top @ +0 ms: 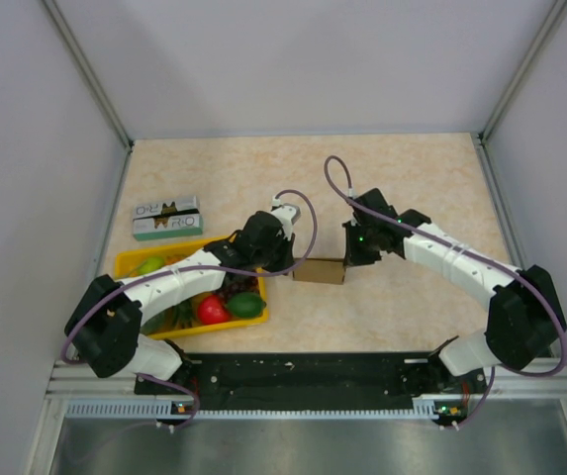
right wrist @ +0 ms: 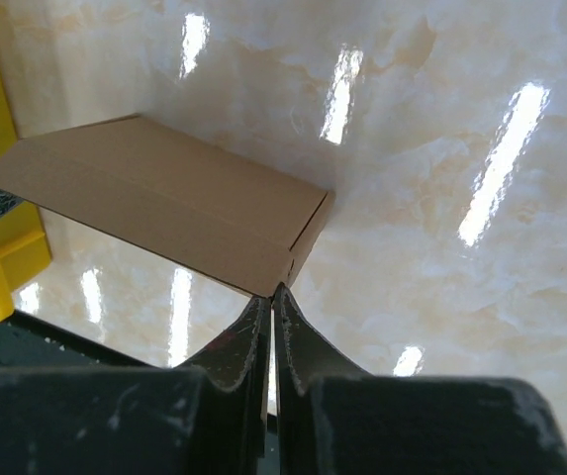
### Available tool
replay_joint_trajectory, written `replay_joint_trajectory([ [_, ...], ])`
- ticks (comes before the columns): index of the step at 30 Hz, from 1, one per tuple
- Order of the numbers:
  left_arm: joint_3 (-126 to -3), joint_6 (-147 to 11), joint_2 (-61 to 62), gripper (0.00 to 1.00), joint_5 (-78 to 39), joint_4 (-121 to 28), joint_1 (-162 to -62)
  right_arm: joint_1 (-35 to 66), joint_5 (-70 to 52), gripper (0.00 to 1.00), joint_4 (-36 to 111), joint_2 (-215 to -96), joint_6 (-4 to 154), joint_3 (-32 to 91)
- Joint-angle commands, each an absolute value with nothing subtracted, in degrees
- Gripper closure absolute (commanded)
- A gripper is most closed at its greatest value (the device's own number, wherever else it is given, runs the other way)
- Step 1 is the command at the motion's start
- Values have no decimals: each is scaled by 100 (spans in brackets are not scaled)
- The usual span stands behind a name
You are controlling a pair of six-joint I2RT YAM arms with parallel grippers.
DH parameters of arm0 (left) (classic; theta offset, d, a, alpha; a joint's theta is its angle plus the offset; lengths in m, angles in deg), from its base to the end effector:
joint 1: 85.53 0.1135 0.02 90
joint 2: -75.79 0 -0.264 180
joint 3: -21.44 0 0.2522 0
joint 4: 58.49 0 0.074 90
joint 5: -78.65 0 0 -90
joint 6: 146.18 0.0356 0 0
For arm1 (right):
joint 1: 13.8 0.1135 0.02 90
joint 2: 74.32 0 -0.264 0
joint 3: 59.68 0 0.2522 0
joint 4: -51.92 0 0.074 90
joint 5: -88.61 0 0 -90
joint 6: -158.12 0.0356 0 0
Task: Fold the paper box
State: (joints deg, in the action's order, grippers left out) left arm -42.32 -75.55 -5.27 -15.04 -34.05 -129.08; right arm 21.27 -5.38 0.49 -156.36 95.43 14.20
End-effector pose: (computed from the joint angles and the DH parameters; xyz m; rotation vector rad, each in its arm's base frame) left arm 0.2169 -0.2094 0.2264 0.5325 2.3220 -0.6223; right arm 0.2347 0.1678 0.2447 -0.2071 2.6781 0.4581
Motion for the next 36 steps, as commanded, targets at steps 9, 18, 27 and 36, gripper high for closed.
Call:
replay_joint_trajectory([
  [9,-4260,-7516,-657,100,-1680,-3242,-12948,1925,-1738,100,291,-15720,9993,1886],
  [18,-4260,-7499,-639,100,-1680,-3224,-12948,1767,-1783,100,397,-15606,9923,1631],
  [27,-4190,-7613,-683,100,-1689,-3339,-12956,2117,-1054,100,318,-15658,9273,1280],
  [36,-4084,-7595,-586,100,-1557,-3356,-12965,2320,-684,100,476,-15500,9000,1034],
])
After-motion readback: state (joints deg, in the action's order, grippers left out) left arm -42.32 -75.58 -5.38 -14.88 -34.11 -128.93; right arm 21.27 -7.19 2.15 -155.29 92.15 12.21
